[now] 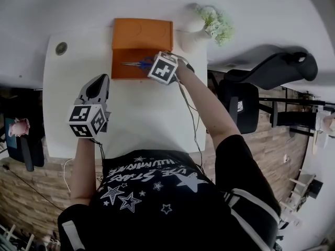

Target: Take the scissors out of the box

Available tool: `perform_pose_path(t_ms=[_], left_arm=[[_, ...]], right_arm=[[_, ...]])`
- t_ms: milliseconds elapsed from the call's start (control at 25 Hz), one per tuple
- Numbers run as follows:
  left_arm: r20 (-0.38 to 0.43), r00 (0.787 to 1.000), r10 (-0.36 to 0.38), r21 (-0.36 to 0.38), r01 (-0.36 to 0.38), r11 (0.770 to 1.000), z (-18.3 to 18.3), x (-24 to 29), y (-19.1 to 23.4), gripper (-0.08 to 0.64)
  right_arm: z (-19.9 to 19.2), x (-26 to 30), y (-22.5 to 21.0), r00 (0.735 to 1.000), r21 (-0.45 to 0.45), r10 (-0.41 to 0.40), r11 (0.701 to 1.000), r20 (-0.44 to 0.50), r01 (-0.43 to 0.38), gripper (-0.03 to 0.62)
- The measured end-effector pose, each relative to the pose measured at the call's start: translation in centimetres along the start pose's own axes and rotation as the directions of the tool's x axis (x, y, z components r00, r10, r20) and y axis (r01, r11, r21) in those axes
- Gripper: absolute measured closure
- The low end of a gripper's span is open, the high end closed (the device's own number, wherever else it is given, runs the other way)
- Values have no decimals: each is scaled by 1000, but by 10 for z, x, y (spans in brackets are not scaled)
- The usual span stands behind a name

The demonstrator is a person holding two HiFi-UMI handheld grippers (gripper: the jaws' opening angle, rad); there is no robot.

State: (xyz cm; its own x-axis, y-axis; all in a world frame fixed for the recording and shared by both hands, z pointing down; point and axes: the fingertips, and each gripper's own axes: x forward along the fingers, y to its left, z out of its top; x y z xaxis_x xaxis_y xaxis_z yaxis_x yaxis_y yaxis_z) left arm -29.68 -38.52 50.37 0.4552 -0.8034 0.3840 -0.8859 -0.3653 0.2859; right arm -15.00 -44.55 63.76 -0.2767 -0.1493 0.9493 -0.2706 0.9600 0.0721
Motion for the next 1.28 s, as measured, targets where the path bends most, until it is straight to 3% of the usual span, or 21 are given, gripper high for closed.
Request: perform_pose_path(t_ms=[400, 600, 920, 1280], left_arm=[[-4, 1000, 1, -18, -1, 1000, -4, 5, 0, 543], [-7, 1000, -1, -32, 1, 999, -7, 6, 1, 543], [-18, 1000, -23, -34, 22, 999, -11, 8, -8, 543], [-26, 999, -33, -19, 33, 999, -7, 0, -15, 543]], right_arm=[[0, 14, -3, 995, -103, -21, 995, -99, 10, 422], [-3, 17, 7, 989, -130, 19, 991, -147, -38, 472], [2, 17, 9, 991, -157, 0, 987, -134, -21, 489], [6, -3, 5, 993, -172, -74, 983, -88, 58, 491]])
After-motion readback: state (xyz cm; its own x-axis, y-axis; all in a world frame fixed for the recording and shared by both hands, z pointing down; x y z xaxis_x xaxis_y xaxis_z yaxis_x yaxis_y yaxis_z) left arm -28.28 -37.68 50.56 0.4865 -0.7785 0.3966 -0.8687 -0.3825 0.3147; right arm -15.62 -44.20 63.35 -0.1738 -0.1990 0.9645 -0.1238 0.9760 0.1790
